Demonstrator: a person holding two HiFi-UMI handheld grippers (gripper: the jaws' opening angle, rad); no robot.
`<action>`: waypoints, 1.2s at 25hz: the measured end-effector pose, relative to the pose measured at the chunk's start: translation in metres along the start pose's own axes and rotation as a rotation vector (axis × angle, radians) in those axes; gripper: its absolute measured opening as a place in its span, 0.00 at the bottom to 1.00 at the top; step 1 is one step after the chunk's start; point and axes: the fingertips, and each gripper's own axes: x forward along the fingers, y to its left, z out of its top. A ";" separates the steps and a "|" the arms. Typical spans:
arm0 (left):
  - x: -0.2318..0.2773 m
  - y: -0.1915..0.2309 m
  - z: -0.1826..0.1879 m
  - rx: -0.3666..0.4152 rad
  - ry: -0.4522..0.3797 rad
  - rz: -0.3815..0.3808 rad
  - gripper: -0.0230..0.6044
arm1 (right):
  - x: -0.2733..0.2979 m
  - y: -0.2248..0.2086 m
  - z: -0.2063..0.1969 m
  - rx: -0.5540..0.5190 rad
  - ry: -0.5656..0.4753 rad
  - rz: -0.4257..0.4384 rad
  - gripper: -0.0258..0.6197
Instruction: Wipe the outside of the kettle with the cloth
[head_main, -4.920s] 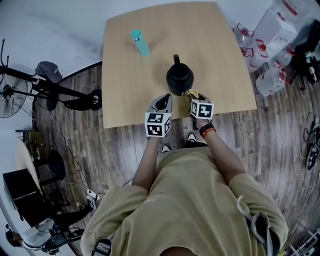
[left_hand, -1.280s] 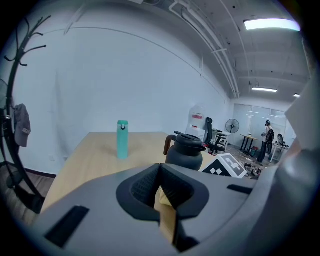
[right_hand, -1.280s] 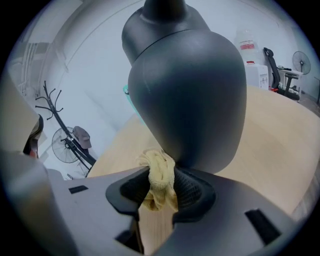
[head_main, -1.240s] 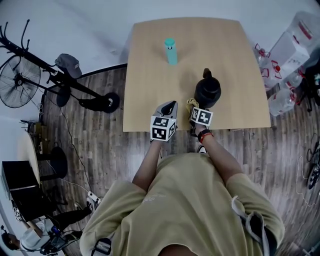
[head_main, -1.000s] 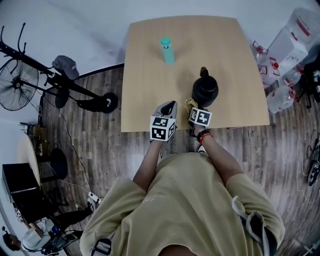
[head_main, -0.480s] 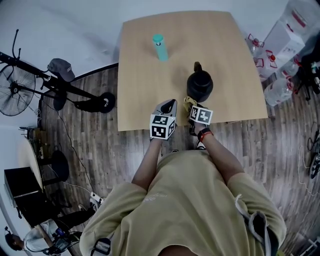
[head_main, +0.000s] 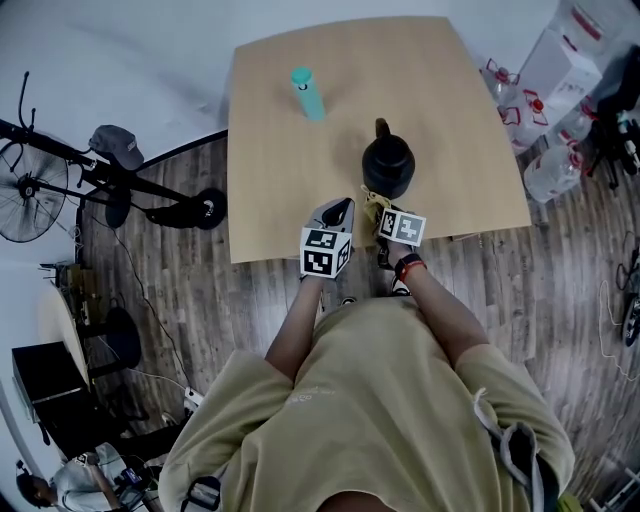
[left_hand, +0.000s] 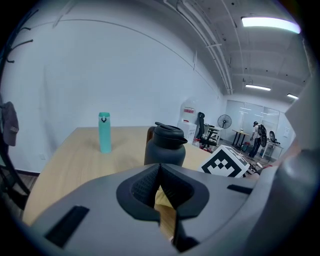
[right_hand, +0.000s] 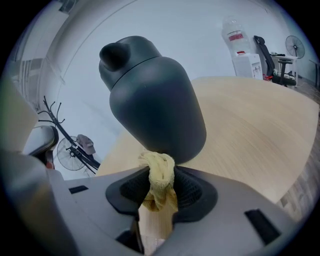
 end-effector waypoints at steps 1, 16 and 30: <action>0.001 -0.003 0.000 0.002 0.002 -0.002 0.07 | -0.002 -0.002 0.000 -0.001 0.000 -0.001 0.27; 0.017 -0.035 0.004 0.012 0.006 -0.023 0.07 | -0.021 -0.033 0.008 0.005 0.001 -0.008 0.27; 0.039 -0.051 0.005 -0.002 0.015 -0.029 0.07 | -0.033 -0.071 0.030 0.031 -0.033 -0.057 0.27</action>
